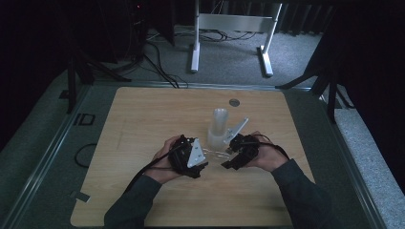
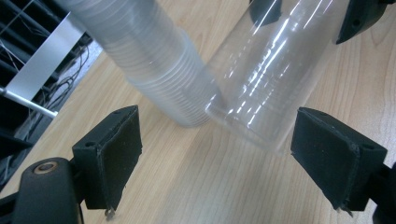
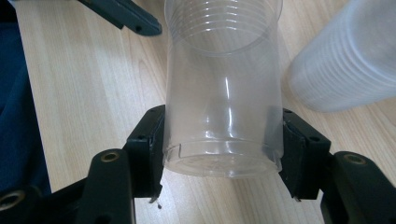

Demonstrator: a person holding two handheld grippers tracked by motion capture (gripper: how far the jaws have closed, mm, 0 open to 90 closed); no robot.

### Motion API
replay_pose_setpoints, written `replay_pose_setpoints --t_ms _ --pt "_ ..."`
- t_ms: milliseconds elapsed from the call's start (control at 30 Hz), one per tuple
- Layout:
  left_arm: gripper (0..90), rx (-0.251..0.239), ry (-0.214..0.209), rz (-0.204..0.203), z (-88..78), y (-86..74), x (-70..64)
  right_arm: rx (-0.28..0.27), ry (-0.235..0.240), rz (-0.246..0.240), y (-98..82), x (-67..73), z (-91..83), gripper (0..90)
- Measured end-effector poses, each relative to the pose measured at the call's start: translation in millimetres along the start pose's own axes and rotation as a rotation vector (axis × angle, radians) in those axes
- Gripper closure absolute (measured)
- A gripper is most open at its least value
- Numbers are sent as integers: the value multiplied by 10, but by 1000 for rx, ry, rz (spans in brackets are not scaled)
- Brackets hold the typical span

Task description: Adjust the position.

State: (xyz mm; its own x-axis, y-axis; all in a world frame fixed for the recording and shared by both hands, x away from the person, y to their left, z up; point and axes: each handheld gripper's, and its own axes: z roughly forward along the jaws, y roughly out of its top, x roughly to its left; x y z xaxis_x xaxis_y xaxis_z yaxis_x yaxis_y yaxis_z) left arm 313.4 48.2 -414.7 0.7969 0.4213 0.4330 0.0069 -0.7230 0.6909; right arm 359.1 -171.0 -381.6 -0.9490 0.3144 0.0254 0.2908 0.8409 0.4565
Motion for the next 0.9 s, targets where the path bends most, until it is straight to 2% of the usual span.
replay_pose_setpoints --t_ms 167,300,367,433,900 --pt "167 -2 0 -39 -29 -54 70 -41 -6 9 -37 -30 -34 411" --pt "167 -13 -18 -77 -36 -83 107 -60 -13 23 -51 -40 -44 412" --pt "167 -13 -18 -77 -36 -83 107 -67 -16 24 -55 -43 -46 412" --pt "167 -41 -49 -135 -53 -127 173 -87 -19 32 -72 -52 -60 411" --pt "176 -104 -108 -286 -93 -245 334 -171 -34 55 -105 -70 -127 412"
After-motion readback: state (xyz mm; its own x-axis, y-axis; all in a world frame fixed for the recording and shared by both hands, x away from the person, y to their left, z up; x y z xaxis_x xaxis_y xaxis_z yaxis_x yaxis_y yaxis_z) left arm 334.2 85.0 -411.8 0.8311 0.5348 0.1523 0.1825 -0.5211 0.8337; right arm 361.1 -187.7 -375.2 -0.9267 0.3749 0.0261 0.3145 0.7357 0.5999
